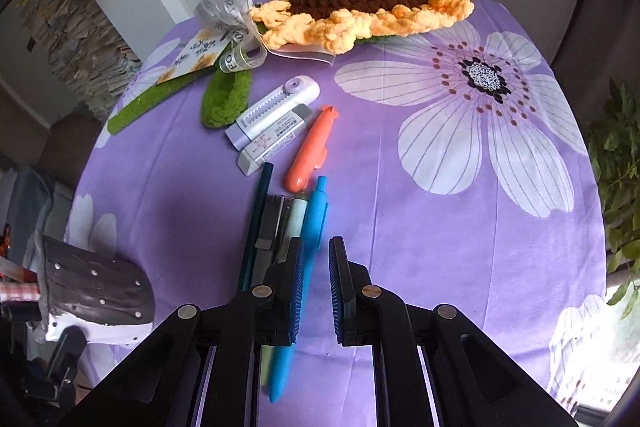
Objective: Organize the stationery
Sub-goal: 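Grasp the blue pen on the cloth with the right gripper, then lift the blue pen and lower it into the pen holder cup, then close the right gripper around the pale green pen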
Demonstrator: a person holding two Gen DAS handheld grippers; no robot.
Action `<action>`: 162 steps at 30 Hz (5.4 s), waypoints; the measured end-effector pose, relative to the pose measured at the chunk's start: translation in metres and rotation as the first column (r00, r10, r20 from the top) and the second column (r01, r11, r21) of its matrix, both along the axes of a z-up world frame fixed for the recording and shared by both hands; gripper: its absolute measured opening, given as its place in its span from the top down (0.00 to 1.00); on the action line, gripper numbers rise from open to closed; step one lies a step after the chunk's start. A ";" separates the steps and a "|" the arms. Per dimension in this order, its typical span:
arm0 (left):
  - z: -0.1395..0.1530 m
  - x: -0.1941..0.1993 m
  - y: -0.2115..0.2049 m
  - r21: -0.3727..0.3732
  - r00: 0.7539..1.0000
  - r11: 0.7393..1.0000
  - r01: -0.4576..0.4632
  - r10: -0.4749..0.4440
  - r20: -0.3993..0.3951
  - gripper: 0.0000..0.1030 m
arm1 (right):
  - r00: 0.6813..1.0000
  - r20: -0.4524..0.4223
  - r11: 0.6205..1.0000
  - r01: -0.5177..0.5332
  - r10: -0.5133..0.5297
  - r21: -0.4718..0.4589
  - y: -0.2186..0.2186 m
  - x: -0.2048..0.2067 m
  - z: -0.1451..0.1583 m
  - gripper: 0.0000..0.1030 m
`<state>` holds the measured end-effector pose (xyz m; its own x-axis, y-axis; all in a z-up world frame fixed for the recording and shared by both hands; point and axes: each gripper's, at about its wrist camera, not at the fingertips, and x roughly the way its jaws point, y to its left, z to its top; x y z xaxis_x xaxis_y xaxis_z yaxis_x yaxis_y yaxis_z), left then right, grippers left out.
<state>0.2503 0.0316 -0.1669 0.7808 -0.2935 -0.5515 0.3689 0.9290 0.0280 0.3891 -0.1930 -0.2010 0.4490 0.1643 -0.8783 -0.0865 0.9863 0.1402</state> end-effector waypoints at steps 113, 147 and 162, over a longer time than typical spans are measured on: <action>0.000 -0.001 -0.009 0.005 1.000 1.000 0.005 -0.005 -0.005 0.31 | 0.874 0.245 0.892 -0.447 0.418 0.073 0.120 -0.062 0.091 0.89; 0.000 -0.001 -0.009 0.008 1.000 1.000 0.002 -0.002 -0.010 0.31 | 0.998 0.003 0.997 -0.060 0.060 0.053 0.012 -0.004 0.001 0.89; 0.000 -0.001 -0.010 0.007 1.000 1.000 -0.004 0.004 -0.012 0.31 | 0.996 -0.031 0.997 -0.082 0.081 -0.011 0.024 -0.002 -0.010 0.89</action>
<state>0.2490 0.0220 -0.1667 0.7755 -0.2866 -0.5626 0.3657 0.9302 0.0302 0.3872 -0.1691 -0.2110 0.4078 0.1884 -0.8934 -0.1627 0.9778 0.1320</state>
